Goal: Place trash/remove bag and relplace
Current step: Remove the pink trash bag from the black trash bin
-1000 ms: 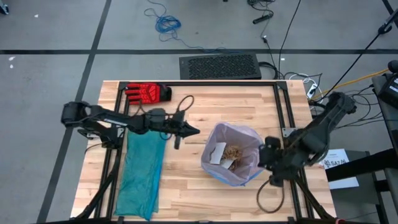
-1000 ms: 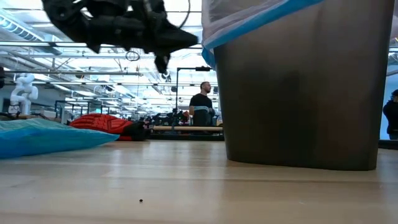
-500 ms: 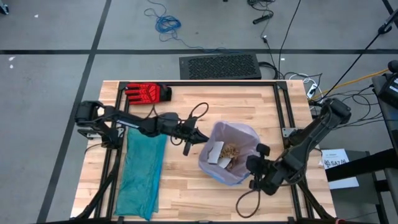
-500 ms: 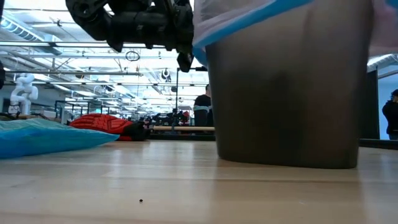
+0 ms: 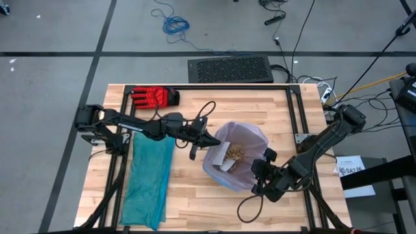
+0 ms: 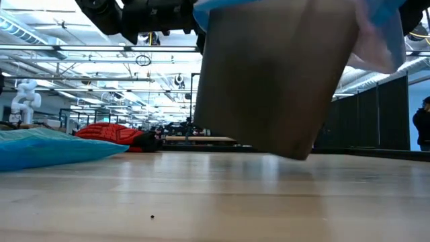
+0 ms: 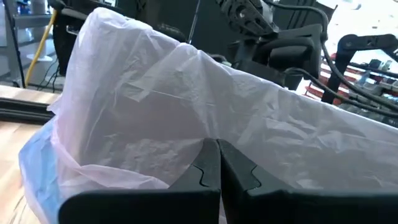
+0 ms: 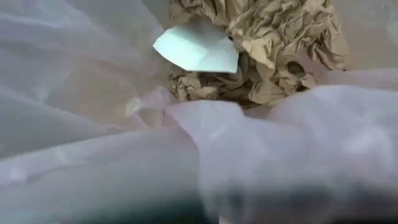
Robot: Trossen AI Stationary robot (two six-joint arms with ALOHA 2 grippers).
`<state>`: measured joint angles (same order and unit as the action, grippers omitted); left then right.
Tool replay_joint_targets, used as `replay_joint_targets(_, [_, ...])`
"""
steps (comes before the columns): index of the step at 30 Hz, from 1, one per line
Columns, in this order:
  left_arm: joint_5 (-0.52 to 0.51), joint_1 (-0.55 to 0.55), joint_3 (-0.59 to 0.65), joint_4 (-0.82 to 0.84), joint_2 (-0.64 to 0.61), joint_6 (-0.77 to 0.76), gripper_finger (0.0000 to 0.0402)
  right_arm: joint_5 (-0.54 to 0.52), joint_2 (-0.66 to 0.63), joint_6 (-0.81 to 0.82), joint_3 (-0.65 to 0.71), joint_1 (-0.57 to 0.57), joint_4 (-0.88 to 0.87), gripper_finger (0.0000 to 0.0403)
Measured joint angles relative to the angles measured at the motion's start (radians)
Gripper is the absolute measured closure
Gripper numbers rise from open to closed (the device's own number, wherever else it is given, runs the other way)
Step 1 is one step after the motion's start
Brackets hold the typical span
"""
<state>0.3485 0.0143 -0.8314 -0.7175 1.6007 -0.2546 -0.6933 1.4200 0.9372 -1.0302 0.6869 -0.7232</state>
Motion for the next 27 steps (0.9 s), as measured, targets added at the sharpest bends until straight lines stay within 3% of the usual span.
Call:
replay_joint_targets(13, [-0.006,0.054,0.002,0.022,-0.060,0.007,0.0402,-0.001,-0.091,-0.065,-0.005,-0.057,-0.017,0.0403])
replay_joint_targets(27, [0.027,0.115,0.002,0.095,-0.150,0.029,0.0402,0.058,-0.169,-0.277,-0.044,-0.242,-0.012,0.0403])
